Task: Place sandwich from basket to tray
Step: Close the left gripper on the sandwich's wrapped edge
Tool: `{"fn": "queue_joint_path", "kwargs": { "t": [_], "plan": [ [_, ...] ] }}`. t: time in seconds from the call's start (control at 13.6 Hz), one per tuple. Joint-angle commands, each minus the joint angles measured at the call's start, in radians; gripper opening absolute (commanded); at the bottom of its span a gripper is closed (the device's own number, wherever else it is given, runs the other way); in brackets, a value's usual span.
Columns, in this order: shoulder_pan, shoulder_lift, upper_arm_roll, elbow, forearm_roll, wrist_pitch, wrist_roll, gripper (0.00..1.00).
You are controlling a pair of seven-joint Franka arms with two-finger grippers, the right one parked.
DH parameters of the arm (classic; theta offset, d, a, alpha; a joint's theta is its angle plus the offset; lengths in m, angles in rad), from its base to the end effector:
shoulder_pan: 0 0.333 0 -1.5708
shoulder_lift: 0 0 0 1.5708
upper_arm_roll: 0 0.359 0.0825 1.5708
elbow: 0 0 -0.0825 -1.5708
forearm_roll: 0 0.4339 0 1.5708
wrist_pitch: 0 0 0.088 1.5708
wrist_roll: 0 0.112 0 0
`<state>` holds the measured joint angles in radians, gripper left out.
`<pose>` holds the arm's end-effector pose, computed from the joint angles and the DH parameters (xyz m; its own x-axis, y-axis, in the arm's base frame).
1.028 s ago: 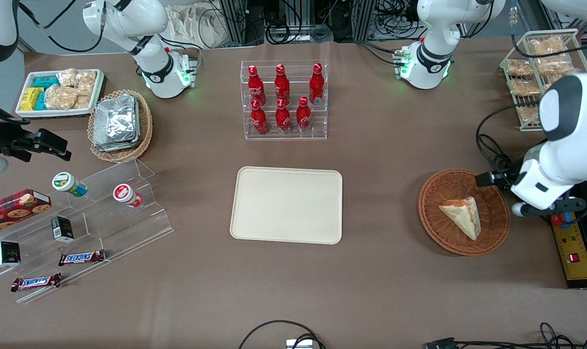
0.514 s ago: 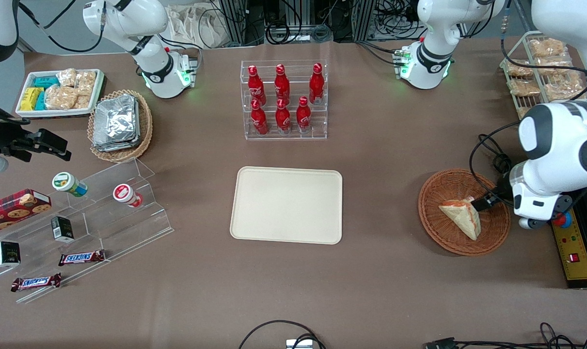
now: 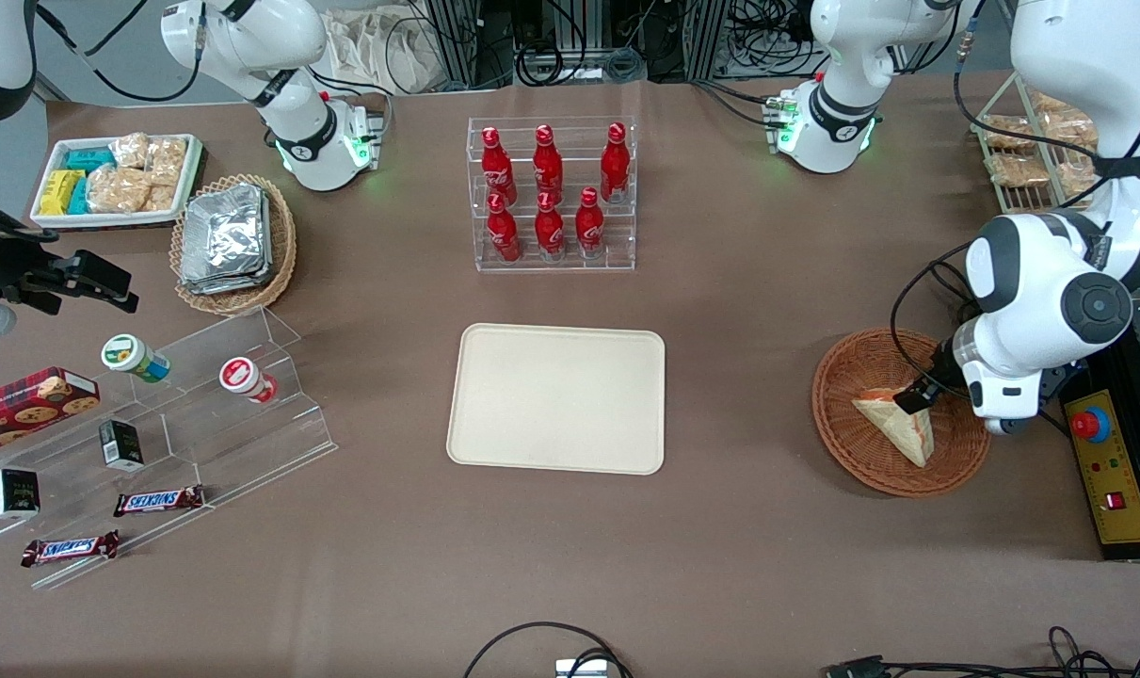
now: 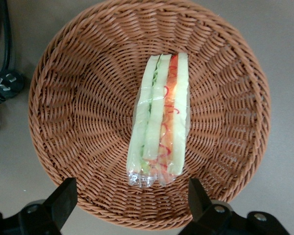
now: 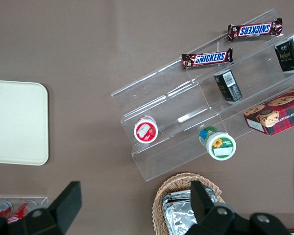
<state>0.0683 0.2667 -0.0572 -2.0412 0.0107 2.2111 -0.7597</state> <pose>0.6276 0.0082 0.3073 0.7176 0.6925 -0.0746 0.6898 -0.7214 -0.0610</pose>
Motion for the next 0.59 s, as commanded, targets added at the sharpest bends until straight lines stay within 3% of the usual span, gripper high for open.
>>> {"fn": "queue_joint_path", "kwargs": {
  "t": [0.0, 0.51],
  "plan": [
    [0.007, 0.019, -0.004, -0.008, -0.012, 0.053, -0.020, 1.00],
    [0.007, 0.083, -0.004, -0.007, -0.015, 0.143, -0.040, 1.00]
  ]
}}
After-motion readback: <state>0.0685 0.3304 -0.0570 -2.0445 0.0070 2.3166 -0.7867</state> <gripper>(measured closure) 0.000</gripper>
